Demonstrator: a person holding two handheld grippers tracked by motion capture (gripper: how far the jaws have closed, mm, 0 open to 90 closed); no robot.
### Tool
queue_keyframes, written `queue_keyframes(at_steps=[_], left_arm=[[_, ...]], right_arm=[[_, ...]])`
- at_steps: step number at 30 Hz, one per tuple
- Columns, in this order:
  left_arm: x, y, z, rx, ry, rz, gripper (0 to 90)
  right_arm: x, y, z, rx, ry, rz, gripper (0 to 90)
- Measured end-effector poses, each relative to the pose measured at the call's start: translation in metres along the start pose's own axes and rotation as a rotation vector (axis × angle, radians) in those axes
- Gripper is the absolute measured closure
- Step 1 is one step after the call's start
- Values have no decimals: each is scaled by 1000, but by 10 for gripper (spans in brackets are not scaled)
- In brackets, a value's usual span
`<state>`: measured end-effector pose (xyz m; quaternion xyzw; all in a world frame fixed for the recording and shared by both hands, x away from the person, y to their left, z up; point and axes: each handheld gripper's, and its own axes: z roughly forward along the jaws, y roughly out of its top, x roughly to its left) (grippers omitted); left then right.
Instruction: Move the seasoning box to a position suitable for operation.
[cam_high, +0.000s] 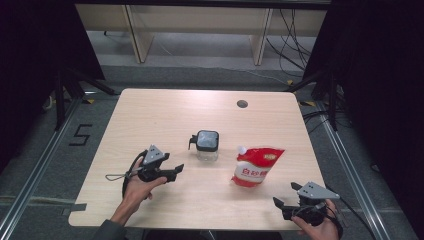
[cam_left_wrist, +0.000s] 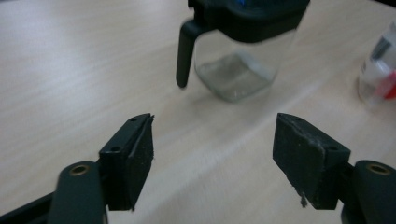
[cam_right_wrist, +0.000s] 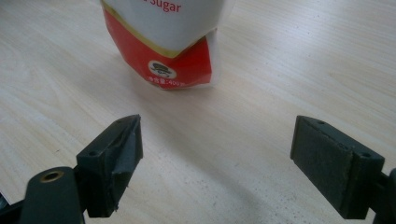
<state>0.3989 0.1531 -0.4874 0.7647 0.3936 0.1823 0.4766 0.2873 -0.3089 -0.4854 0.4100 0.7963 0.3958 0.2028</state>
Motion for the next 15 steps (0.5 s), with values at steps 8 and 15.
queue_keyframes(at_steps=[8,15], left_arm=[[19,17,38,-36,-4,31,391],[21,20,59,-29,-44,63,463]], right_arm=[[-3,-1,-1,-32,-7,10,180],[-2,-1,0,-31,8,6,182]])
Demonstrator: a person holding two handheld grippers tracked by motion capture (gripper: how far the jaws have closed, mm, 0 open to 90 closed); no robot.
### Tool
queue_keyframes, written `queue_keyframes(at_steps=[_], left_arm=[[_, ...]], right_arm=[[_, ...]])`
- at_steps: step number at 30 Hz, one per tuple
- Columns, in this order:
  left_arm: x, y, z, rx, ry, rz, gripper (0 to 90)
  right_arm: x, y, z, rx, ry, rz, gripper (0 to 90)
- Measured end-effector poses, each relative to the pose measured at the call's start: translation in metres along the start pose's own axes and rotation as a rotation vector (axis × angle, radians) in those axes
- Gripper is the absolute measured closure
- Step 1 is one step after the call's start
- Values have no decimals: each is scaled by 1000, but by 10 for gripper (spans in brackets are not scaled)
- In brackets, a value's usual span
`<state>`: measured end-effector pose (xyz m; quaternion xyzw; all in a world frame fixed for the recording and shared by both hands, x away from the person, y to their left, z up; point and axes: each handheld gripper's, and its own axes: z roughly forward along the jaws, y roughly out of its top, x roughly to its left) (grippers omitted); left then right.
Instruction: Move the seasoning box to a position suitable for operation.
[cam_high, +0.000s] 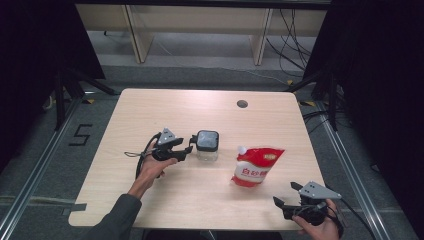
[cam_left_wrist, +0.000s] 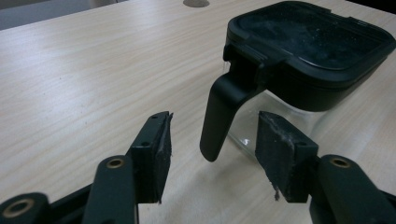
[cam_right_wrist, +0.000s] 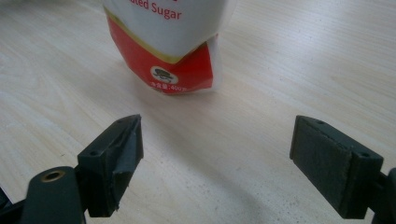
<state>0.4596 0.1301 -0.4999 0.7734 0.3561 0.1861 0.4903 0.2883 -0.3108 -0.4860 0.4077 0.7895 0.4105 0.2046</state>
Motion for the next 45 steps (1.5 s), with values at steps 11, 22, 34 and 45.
queue_keyframes(at_steps=[11,22,34,45], left_arm=[[5,1,18,23,-24,58,547],[1,-1,19,13,-77,121,738],[-19,-10,-8,43,-45,121,741],[-32,-23,-30,35,-52,120,747]], right_arm=[[-2,0,1,7,5,-23,190],[-2,-1,1,19,20,-3,205],[-3,-1,0,1,-2,-2,221],[-4,-1,-1,-4,-1,7,247]])
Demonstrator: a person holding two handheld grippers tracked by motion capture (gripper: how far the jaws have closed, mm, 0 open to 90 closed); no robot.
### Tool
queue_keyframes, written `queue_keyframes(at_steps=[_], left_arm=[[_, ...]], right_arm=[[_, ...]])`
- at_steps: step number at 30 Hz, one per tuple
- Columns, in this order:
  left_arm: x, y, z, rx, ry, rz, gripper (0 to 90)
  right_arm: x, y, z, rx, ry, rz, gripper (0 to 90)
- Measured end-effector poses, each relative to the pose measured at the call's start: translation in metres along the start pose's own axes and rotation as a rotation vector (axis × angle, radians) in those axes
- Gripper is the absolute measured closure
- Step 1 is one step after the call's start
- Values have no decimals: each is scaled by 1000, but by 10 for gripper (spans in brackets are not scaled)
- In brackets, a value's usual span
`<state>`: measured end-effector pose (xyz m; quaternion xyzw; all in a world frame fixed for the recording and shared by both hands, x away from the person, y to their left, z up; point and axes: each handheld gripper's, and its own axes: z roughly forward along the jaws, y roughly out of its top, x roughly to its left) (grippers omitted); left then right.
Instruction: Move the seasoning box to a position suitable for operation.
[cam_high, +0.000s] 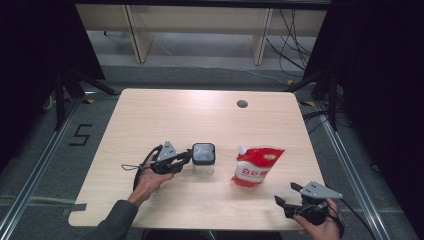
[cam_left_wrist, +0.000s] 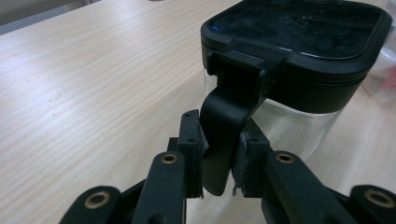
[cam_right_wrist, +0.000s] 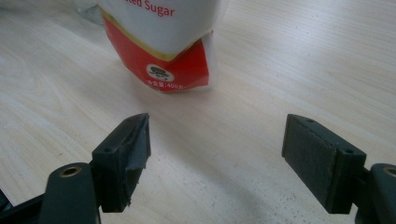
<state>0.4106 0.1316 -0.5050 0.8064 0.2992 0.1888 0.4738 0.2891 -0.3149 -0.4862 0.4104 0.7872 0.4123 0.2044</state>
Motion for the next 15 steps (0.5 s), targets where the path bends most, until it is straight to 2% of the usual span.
queue_keyframes(at_steps=[2,3,4,5,6,7,8,9,10,11,12,13,15], left_arm=[[-4,-3,-4,6,-3,3,743],[-8,-5,-8,7,-15,25,742],[-12,-7,-10,3,-14,-4,742],[-14,-8,-13,7,-18,3,742],[-17,-9,-15,11,-22,-2,741],[-17,-9,-15,11,-22,-2,741],[-22,-10,-19,13,-20,9,741],[-24,-11,-21,14,-25,2,741],[-25,-12,-22,14,-31,12,741],[-29,-13,-24,12,-31,-6,740],[-30,-14,-26,21,-33,-2,740],[-30,-14,-26,21,-33,-2,740],[-33,-15,-28,24,-34,23,738]], right_arm=[[2,0,-1,9,-5,12,250],[2,0,0,9,-3,13,252],[3,0,0,9,3,18,252],[2,0,0,12,14,13,253],[1,0,1,0,3,-8,254],[1,0,1,0,3,-8,254],[2,1,0,5,24,9,264],[3,1,0,4,18,-1,282],[2,1,0,-7,19,-18,293],[4,1,-1,-4,17,-19,293],[3,2,-1,-2,23,-26,294],[6,2,-1,8,31,-4,297],[6,2,-2,5,32,-12,308]])
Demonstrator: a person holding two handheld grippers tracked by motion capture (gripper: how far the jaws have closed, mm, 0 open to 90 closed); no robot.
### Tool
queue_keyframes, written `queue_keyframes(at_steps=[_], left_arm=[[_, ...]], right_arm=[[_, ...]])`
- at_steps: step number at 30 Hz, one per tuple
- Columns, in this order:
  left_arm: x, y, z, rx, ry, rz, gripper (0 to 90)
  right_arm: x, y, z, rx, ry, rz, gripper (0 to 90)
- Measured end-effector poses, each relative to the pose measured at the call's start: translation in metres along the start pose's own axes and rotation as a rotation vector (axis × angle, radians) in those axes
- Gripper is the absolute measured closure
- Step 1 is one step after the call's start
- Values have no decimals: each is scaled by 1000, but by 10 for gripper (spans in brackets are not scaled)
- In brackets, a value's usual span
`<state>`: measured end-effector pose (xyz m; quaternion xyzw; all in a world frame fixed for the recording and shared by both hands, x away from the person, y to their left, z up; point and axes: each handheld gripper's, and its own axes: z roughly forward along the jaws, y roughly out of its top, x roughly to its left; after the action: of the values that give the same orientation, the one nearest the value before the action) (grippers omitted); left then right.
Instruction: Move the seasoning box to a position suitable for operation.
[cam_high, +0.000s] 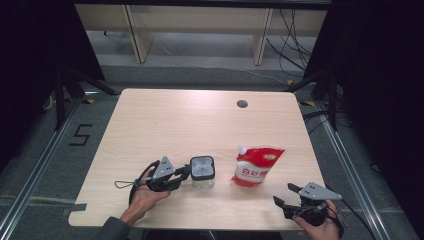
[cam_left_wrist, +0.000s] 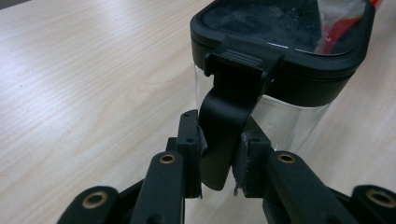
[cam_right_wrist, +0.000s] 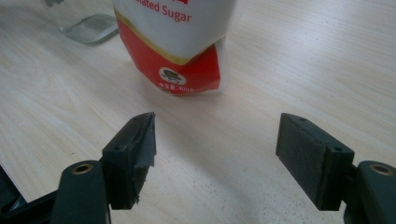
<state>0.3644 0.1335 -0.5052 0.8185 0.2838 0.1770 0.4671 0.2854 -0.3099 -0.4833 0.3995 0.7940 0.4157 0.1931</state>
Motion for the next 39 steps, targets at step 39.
queue_keyframes(at_steps=[39], left_arm=[[-27,-3,-7,-2,-132,37,729]], right_arm=[[14,5,3,-12,73,-50,345]])
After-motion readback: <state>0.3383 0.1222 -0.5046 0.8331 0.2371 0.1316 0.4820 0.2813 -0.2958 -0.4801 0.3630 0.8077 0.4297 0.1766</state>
